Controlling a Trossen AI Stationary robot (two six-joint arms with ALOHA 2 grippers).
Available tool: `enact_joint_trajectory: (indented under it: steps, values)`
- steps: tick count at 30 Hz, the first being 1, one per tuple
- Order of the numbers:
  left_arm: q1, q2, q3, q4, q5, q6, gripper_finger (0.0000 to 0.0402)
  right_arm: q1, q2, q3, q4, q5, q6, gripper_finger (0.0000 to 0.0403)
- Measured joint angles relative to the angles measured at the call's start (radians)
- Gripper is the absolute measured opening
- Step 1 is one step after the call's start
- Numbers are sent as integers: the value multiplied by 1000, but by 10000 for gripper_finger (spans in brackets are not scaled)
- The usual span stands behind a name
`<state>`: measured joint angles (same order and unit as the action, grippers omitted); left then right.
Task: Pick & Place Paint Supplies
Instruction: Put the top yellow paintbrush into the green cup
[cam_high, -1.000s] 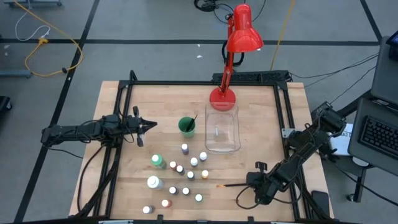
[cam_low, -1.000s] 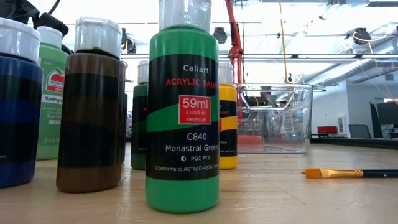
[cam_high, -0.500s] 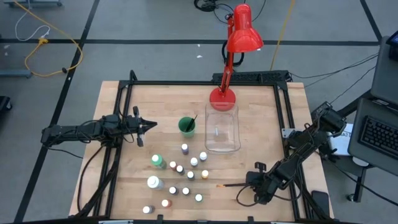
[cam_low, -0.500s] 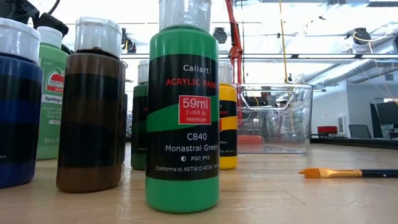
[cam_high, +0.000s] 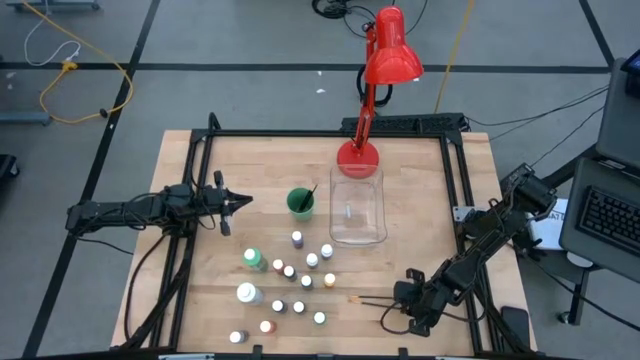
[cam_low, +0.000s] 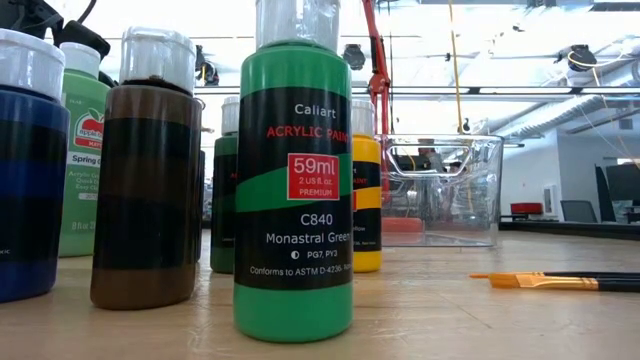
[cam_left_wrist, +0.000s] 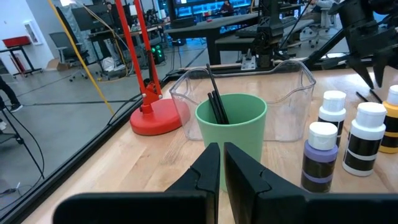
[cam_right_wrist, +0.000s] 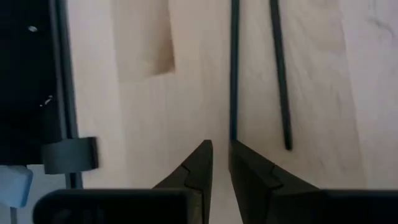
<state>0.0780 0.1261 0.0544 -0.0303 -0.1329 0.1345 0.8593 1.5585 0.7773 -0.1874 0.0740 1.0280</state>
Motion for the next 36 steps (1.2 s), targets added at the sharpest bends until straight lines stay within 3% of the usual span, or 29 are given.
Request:
enact_joint_trajectory:
  steps: [17,22,26,36]
  values:
    - [0,0,0,0,0,7,26,-74,0,18,-14,29,-258,34]
    - [0,0,0,0,0,10,26,-98,0,34,-132,29,-249,36]
    - [0,0,0,1,0,11,26,-108,0,33,-226,4,-208,60]
    - [0,0,0,0,0,17,26,-108,-1,34,-247,22,-196,128]
